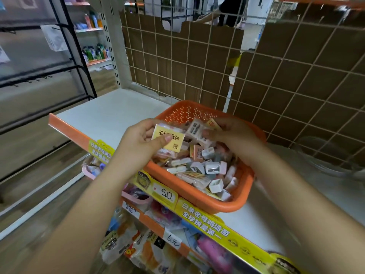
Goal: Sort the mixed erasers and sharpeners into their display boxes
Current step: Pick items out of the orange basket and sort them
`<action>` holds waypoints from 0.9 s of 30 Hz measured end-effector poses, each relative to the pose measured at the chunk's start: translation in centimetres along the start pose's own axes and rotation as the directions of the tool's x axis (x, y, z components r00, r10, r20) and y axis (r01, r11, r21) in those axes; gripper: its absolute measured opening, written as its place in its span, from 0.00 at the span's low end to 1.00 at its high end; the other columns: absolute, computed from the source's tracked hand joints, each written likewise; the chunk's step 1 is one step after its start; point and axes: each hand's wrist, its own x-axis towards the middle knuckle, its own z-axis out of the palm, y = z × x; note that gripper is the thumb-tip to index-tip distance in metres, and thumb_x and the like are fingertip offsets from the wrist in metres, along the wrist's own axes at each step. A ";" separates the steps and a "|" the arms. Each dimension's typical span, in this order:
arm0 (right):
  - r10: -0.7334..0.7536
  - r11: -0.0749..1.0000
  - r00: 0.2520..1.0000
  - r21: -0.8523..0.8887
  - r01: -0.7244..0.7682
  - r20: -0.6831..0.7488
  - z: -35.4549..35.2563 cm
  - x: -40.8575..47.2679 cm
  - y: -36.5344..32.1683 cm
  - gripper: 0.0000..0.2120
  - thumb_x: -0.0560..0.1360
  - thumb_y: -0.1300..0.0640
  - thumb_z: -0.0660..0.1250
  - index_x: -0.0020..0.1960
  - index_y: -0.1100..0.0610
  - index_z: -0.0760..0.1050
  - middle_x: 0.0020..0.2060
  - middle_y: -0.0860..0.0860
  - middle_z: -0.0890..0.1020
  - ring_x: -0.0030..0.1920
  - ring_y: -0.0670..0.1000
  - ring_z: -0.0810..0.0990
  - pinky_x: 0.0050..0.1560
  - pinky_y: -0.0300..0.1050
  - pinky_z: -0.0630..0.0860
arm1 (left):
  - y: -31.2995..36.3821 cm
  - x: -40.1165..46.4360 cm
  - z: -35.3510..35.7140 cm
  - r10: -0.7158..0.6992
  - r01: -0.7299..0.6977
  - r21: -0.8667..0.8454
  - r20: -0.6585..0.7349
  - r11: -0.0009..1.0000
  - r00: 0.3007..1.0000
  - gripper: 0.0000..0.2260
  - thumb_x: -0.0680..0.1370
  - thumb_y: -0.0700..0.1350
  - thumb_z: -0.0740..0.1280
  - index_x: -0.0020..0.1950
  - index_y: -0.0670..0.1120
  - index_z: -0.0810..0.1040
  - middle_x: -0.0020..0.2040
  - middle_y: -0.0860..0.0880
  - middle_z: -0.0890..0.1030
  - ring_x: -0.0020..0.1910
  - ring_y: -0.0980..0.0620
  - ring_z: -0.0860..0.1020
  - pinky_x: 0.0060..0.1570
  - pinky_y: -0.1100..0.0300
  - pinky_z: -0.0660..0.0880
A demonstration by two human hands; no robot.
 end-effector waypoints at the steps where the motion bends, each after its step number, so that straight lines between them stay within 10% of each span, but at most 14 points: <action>1: 0.005 0.998 1.000 0.069 -0.004 -0.011 -0.3 -0.7 0.1 0.02 0.71 0.57 0.70 0.44 0.53 0.80 0.32 0.55 0.82 0.29 0.51 0.76 0.30 0.40 0.72 | 0.0 -0.2 0.4 -0.014 0.013 -0.054 -0.011 0.998 1.000 0.08 0.73 0.36 0.67 0.49 0.47 0.77 0.39 0.51 0.84 0.38 0.54 0.83 0.29 0.65 0.76; 7: -0.036 0.954 0.999 0.299 0.027 0.023 -2.4 -4.6 0.7 0.08 0.65 0.62 0.72 0.44 0.56 0.80 0.32 0.50 0.82 0.29 0.46 0.77 0.31 0.37 0.74 | 0.2 -1.0 3.4 -0.007 0.001 -0.212 -0.029 0.977 1.000 0.17 0.62 0.40 0.70 0.50 0.46 0.77 0.41 0.51 0.85 0.43 0.53 0.83 0.40 0.62 0.79; 18: -0.268 0.876 0.924 0.331 0.352 -0.274 -6.3 -9.6 3.6 0.16 0.56 0.67 0.75 0.31 0.46 0.82 0.55 0.49 0.77 0.57 0.48 0.78 0.53 0.47 0.79 | 1.0 -1.8 9.4 0.286 -0.273 -0.178 0.055 0.946 0.957 0.10 0.55 0.41 0.75 0.32 0.55 0.82 0.51 0.54 0.81 0.54 0.52 0.78 0.48 0.57 0.77; 27: -0.290 0.859 0.849 0.270 0.434 -0.442 -10.6 -15.8 5.9 0.25 0.61 0.77 0.68 0.30 0.45 0.82 0.44 0.37 0.82 0.51 0.40 0.80 0.44 0.32 0.77 | 1.2 -4.3 17.1 0.399 -0.375 -0.162 0.151 0.913 0.904 0.15 0.57 0.37 0.77 0.33 0.58 0.83 0.48 0.59 0.79 0.49 0.58 0.79 0.44 0.67 0.75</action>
